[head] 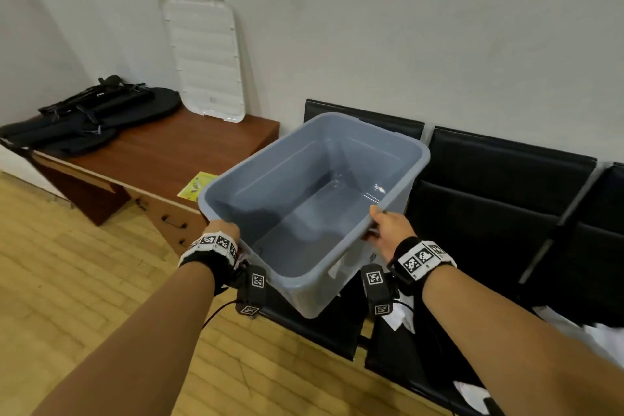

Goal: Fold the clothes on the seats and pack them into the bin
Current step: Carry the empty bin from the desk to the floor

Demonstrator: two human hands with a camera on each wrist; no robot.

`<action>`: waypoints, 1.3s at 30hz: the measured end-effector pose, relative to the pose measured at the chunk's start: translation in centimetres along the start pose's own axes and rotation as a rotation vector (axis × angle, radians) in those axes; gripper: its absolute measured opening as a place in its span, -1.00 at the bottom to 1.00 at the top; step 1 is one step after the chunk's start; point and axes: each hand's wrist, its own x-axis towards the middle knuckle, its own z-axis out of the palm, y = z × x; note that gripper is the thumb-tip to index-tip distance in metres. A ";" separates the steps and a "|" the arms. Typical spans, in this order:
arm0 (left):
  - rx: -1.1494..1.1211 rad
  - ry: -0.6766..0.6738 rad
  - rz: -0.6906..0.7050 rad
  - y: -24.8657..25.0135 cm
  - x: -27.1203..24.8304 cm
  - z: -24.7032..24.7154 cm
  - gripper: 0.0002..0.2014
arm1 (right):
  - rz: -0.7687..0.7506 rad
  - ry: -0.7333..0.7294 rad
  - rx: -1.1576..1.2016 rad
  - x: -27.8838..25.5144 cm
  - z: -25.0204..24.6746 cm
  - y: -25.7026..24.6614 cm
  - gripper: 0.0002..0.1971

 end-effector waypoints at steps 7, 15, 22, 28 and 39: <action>0.071 0.056 -0.097 -0.3 -3.9 10.0 -0.72 | 0.055 -0.145 -0.096 1.1 -8.3 -1.2 -0.80; -0.026 0.089 -0.306 -4.5 -6.1 10.3 -0.69 | 0.143 -0.245 -0.174 1.6 -6.8 1.8 -0.82; -0.288 0.158 -0.522 -13.5 -6.0 8.9 -0.67 | 0.228 -0.318 -0.179 1.0 -0.3 8.9 -0.84; -0.485 0.304 -0.593 -20.0 -10.8 9.6 -0.67 | 0.374 -0.355 -0.199 -0.7 4.5 15.5 -0.86; -1.345 0.543 -1.067 -26.2 -20.0 20.1 -0.48 | 0.600 -0.510 -0.339 -6.2 5.5 26.4 -0.84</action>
